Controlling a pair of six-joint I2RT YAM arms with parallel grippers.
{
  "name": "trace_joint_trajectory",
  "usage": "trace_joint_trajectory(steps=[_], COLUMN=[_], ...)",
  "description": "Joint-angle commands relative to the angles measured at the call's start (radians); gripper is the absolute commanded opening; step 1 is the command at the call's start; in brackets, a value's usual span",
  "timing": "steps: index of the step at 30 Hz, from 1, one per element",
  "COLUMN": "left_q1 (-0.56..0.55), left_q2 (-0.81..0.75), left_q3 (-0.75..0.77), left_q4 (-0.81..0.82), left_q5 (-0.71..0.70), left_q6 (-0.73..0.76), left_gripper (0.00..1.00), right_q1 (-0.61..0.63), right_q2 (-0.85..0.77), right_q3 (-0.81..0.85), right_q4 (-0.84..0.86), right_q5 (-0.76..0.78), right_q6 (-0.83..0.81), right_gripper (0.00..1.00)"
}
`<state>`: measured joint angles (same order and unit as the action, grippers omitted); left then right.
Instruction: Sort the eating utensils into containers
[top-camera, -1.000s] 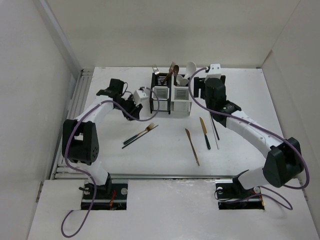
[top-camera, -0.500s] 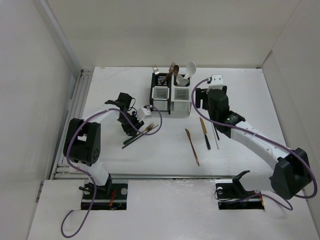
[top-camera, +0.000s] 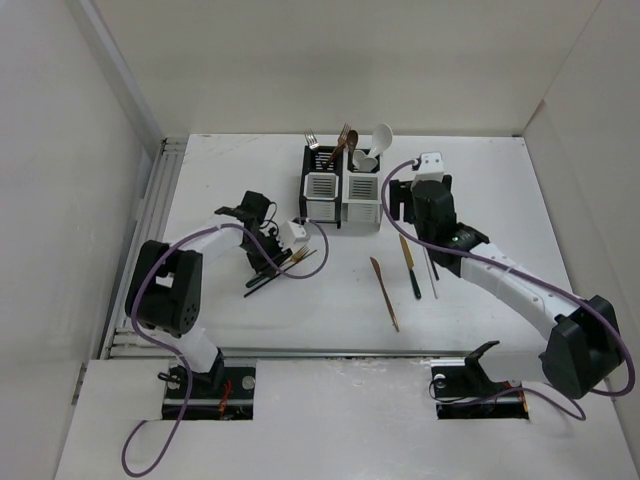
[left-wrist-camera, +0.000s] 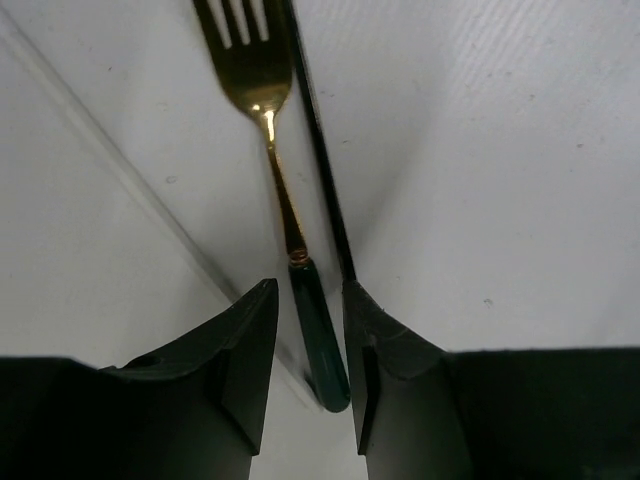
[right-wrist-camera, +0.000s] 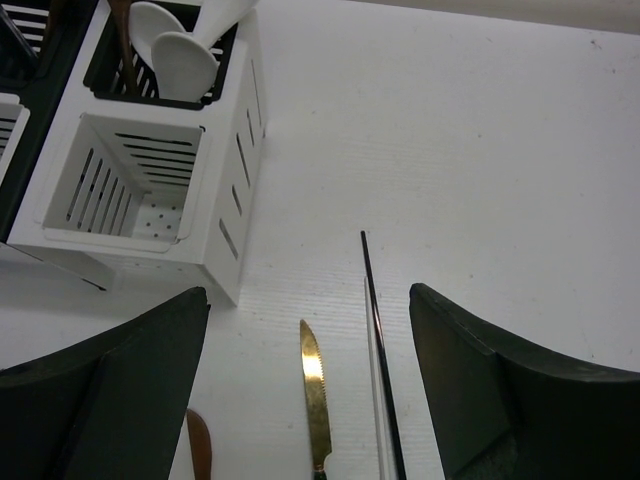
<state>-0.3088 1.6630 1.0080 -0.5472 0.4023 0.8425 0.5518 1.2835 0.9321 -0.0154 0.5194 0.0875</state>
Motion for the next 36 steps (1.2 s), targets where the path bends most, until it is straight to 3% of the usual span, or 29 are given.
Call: trace_joint_trajectory(steps=[1, 6, 15, 25, 36], left_q1=[-0.033, -0.052, -0.052, -0.052, -0.029], left_q2=[-0.116, -0.151, -0.051, -0.042, -0.135], left_q3=[-0.031, -0.071, -0.071, -0.08, -0.04], left_q4=[0.004, 0.026, 0.062, 0.078, -0.026], left_q5=[0.003, -0.016, -0.069, -0.088, 0.04], left_q6=[0.05, 0.041, -0.031, -0.054, 0.066], left_gripper=[0.29, 0.3, 0.31, 0.29, 0.37], right_q1=[0.016, 0.025, 0.025, 0.025, 0.025], right_q2=[-0.044, -0.073, -0.112, -0.13, -0.121], right_q3=[0.01, -0.01, -0.039, -0.039, -0.039], right_q4=[-0.023, -0.054, -0.083, -0.103, -0.103], right_q5=[0.019, 0.028, 0.037, 0.037, 0.037], right_q6=[0.023, 0.055, 0.064, 0.074, 0.074], right_gripper=[0.86, 0.86, 0.86, 0.86, 0.86])
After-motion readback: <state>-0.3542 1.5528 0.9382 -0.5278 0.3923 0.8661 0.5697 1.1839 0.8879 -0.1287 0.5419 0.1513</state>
